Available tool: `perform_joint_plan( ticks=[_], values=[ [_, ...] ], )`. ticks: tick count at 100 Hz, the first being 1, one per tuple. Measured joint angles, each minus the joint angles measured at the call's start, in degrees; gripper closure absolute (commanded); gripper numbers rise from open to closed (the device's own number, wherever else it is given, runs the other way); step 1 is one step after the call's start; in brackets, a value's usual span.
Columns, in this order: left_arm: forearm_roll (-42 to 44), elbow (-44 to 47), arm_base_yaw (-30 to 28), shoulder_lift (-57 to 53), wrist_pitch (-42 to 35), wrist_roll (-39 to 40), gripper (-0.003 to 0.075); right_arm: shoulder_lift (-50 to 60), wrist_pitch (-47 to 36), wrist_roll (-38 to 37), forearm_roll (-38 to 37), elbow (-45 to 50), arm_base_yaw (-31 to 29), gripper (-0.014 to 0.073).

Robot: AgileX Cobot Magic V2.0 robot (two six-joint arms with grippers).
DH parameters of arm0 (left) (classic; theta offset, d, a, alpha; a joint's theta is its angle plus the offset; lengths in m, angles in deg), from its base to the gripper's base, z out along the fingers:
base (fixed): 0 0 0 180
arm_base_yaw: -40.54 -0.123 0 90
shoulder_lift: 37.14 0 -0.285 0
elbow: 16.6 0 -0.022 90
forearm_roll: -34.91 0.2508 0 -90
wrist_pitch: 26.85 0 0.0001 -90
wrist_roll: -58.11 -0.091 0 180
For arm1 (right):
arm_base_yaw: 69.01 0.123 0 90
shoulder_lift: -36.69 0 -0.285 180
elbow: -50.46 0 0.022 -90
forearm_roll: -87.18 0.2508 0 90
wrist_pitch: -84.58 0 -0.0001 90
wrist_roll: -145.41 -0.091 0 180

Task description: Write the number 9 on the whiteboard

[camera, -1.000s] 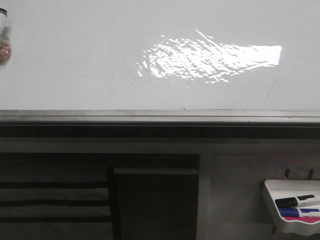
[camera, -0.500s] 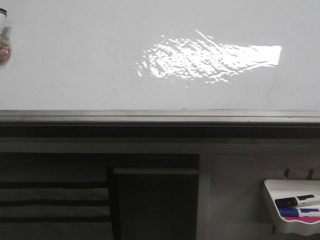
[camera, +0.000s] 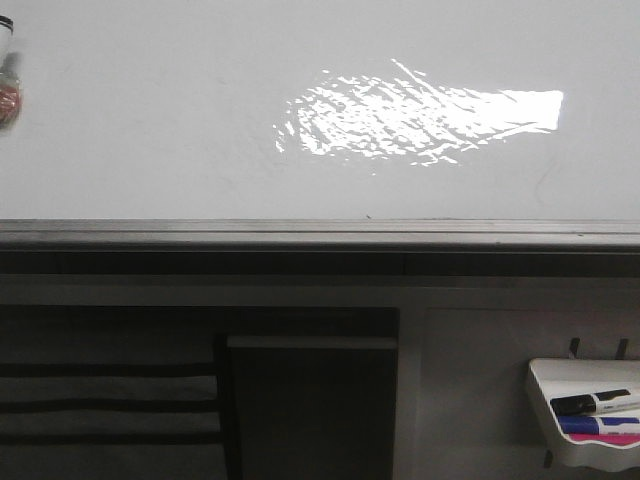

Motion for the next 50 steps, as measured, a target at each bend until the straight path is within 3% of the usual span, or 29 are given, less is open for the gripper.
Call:
perform_joint_plan(
  ticks=[14, 25, 50],
  values=[
    [-0.43, -2.87, 0.00, 0.00, 4.79, 0.11, 0.0741, 0.00, 4.96, -0.08, 1.51, -3.11, 0.00, 0.0666],
    [-0.93, -10.55, 0.00, 1.06, 9.68, 0.24, 0.0741, -0.75, 10.76, -0.08, 1.70, -8.99, 0.00, 0.0666],
    [-0.06, -28.70, 0.00, 14.75, 24.22, -0.07, 0.0741, -12.18, 21.57, -0.13, 1.70, -22.76, 0.00, 0.0666]
  ],
)
